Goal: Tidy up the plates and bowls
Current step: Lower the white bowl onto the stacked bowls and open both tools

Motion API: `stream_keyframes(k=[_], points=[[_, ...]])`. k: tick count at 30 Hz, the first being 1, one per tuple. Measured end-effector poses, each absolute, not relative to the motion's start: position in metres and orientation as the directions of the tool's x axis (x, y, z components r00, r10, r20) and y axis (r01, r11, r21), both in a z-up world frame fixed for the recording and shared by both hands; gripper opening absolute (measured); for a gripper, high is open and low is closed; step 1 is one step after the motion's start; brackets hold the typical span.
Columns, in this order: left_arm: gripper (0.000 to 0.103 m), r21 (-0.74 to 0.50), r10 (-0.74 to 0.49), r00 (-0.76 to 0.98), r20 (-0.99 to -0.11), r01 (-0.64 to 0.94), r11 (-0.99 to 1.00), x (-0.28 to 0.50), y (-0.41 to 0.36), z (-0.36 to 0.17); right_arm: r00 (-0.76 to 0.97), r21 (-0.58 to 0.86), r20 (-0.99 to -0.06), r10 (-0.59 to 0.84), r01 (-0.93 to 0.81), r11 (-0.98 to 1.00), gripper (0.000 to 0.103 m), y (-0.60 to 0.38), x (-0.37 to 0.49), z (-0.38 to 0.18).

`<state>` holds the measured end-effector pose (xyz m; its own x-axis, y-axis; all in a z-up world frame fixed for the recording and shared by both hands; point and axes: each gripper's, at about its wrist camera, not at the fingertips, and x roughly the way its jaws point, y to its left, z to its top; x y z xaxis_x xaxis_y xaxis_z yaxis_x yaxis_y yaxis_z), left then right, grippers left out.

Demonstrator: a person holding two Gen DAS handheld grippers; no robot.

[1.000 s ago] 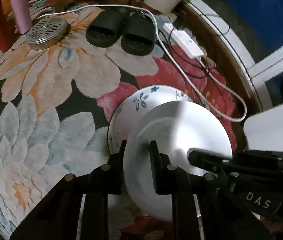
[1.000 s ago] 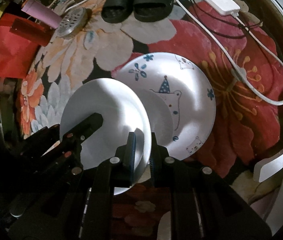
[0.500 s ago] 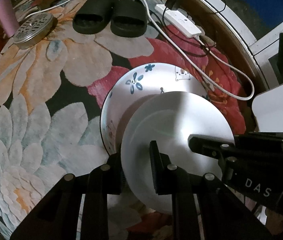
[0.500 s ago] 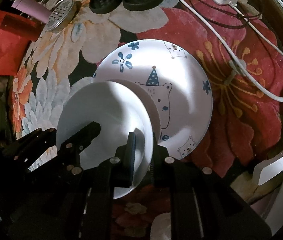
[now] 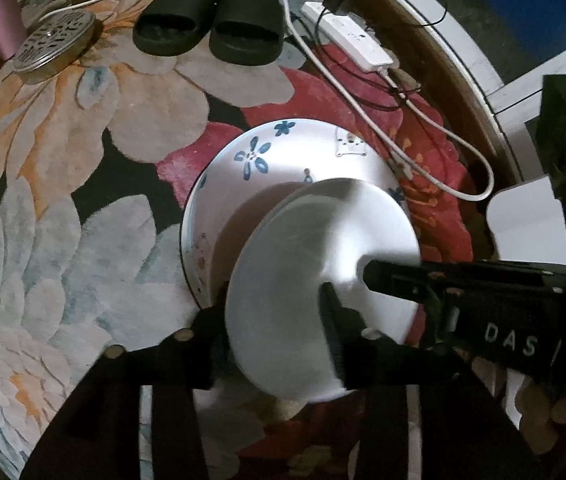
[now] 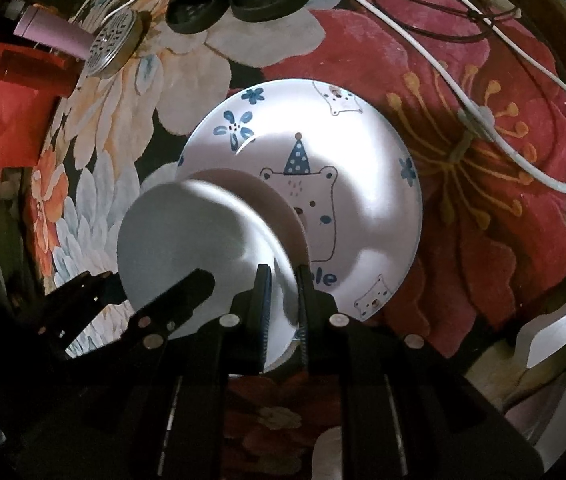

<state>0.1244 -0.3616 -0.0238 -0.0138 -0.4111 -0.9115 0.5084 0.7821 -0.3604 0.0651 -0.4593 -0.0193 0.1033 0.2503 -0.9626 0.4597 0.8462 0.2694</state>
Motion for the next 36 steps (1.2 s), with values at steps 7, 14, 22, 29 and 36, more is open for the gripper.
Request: stream_keyframes(k=[7,14,22,29,36], points=[[0.09,-0.355,-0.446,0.033,-0.894,0.553,0.753,0.119,-0.363,-0.005,0.139,0.29,-0.957,0.255,0.468,0.835,0.031,-0.462,0.068,-0.009],[0.102,-0.279,-0.418,0.136,-0.898,0.558,0.781,0.12,-0.35,0.004,0.175,0.261,-0.964,0.202,0.446,0.856,0.069,-0.458,0.068,0.004],[0.102,-0.223,-0.379,0.18,-0.908,0.559,0.798,0.119,-0.334,0.002,0.22,0.245,-0.962,0.159,0.45,0.859,0.095,-0.455,0.065,0.011],[0.102,-0.203,-0.361,0.201,-0.911,0.544,0.814,0.12,-0.32,0.003,0.266,0.211,-0.959,0.099,0.431,0.877,0.102,-0.451,0.059,0.022],[0.102,-0.2,-0.356,0.217,-0.909,0.523,0.828,0.124,-0.309,0.005,0.254,0.161,-0.966,0.051,0.435,0.886,0.102,-0.448,0.05,0.02]])
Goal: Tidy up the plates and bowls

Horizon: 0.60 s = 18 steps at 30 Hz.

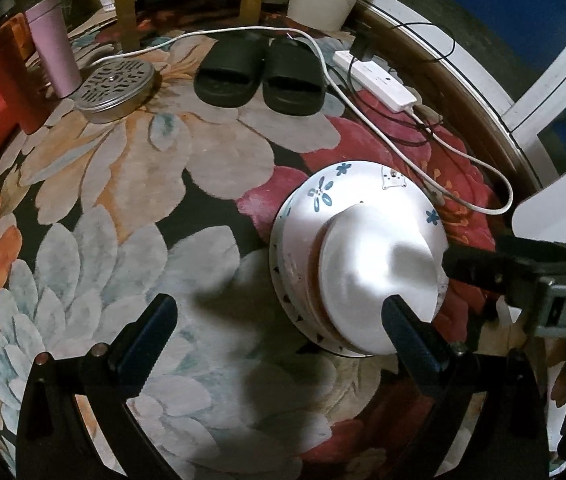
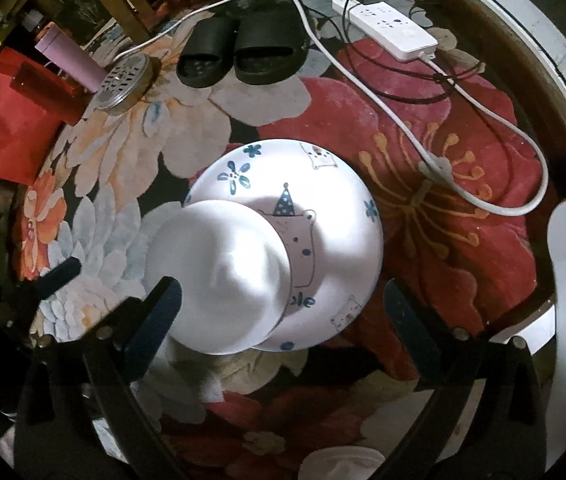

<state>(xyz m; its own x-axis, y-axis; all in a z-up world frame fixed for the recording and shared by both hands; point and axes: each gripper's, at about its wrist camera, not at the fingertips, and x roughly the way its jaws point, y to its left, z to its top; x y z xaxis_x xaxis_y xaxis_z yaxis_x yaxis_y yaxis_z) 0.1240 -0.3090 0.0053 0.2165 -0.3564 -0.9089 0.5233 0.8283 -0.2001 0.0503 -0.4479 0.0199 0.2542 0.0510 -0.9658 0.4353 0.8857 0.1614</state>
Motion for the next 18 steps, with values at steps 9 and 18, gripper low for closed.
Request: stream_keyframes(k=[9,18], points=[[0.102,-0.211,-0.352,0.22,-0.91,0.486,0.848,0.126,-0.293,0.003,0.234,0.143,-0.971,0.045,0.421,0.896,0.102,-0.44,0.05,0.016],[0.102,-0.227,-0.368,0.242,-0.898,0.462,0.858,0.125,-0.279,0.007,0.258,0.127,-0.966,0.019,0.408,0.904,0.102,-0.432,0.05,0.022]])
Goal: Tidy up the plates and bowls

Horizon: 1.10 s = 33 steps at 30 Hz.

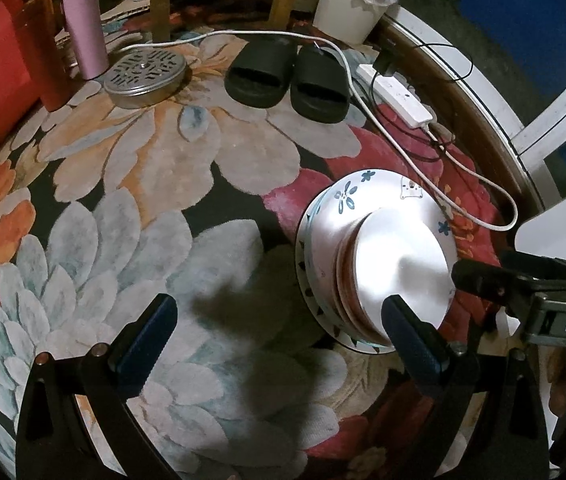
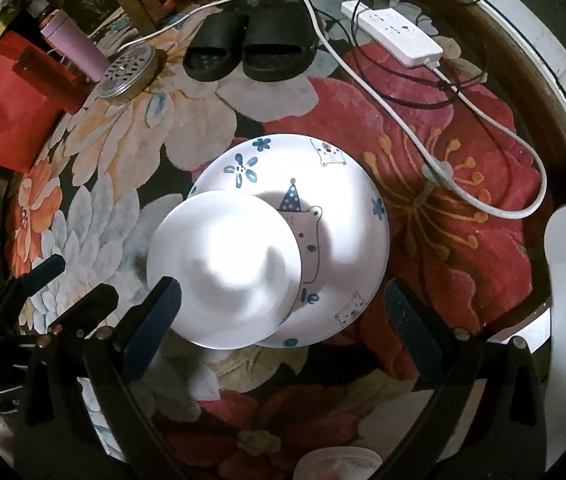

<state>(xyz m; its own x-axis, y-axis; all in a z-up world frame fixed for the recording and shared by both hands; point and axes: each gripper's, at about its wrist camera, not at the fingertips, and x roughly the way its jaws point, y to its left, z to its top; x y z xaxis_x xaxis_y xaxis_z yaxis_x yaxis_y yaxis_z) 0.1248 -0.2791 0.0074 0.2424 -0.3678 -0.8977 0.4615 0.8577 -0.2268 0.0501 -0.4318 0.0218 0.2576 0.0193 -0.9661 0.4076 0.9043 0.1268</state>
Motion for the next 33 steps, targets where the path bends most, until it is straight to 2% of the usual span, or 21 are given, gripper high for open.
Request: stream_keyframes(k=[24,28,33], points=[[0.102,-0.238,-0.371,0.265,-0.89,0.424,0.874,0.121,-0.258,0.013,0.32,0.126,-0.947,0.005,0.358,0.925,0.1,-0.413,0.055,0.034],[0.102,-0.201,-0.343,0.285,-0.895,0.427,0.882,0.118,-0.256,0.014,0.299,0.039,-0.951,-0.078,0.366,0.93,0.1,-0.408,0.055,0.037],[0.102,-0.166,-0.315,0.297,-0.902,0.435,0.885,0.113,-0.255,0.018,0.324,0.096,-0.946,-0.02,0.338,0.936,0.1,-0.405,0.055,0.038]])
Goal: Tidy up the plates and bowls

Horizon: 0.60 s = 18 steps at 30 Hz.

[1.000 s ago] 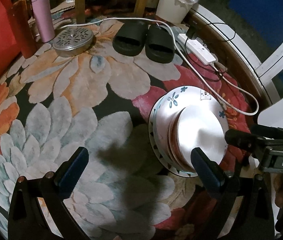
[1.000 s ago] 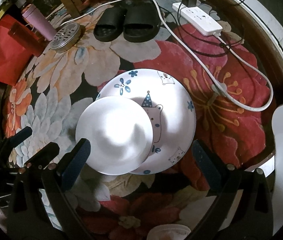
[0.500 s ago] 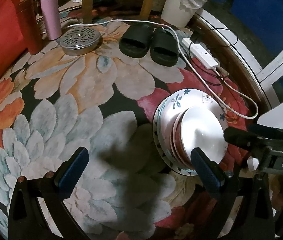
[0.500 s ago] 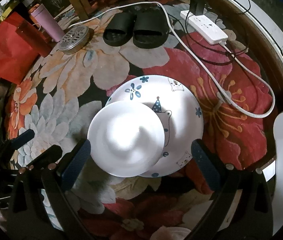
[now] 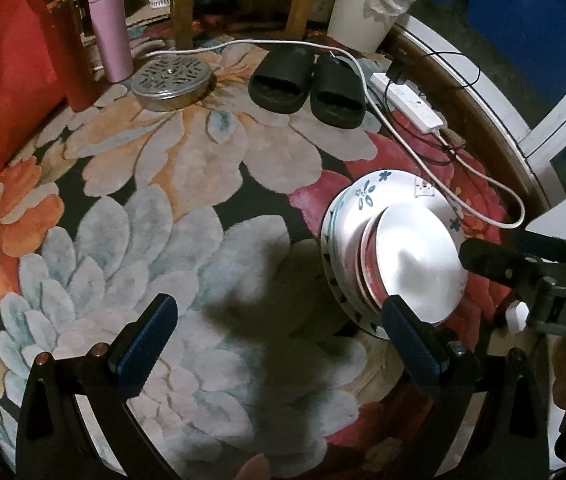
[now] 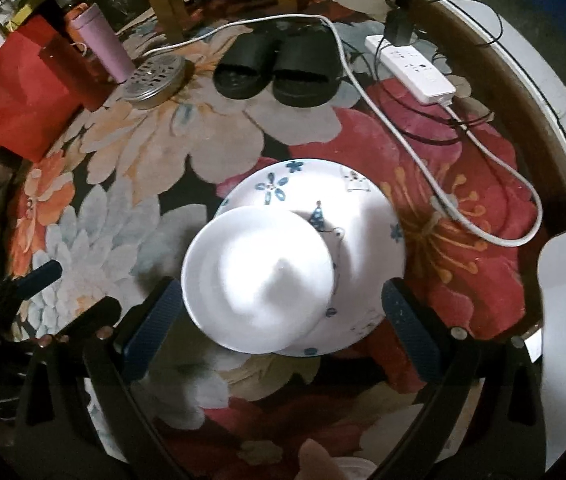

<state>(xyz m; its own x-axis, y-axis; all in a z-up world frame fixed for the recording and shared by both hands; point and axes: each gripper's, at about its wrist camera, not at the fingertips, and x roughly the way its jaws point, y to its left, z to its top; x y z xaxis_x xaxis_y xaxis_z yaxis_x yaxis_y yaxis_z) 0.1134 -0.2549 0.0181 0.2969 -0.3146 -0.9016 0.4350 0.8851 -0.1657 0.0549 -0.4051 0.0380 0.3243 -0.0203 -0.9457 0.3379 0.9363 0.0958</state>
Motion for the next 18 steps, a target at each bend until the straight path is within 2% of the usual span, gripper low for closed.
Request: stream_keyframes(k=[8,12,18], points=[[0.102,-0.093,-0.254,0.348,-0.902,0.419,0.903,0.105,-0.248,0.024,0.325,0.066,-0.944,-0.058,0.356,0.932,0.1,-0.402,0.052,0.041],[0.102,-0.102,-0.261,0.347,-0.901,0.415,0.904,0.104,-0.244,0.025,0.287,-0.001,-0.951,-0.112,0.362,0.932,0.1,-0.397,0.054,0.04],[0.102,-0.129,-0.276,0.331,-0.903,0.403,0.906,0.106,-0.236,0.023,0.292,0.04,-0.955,-0.057,0.317,0.948,0.1,-0.387,0.055,0.039]])
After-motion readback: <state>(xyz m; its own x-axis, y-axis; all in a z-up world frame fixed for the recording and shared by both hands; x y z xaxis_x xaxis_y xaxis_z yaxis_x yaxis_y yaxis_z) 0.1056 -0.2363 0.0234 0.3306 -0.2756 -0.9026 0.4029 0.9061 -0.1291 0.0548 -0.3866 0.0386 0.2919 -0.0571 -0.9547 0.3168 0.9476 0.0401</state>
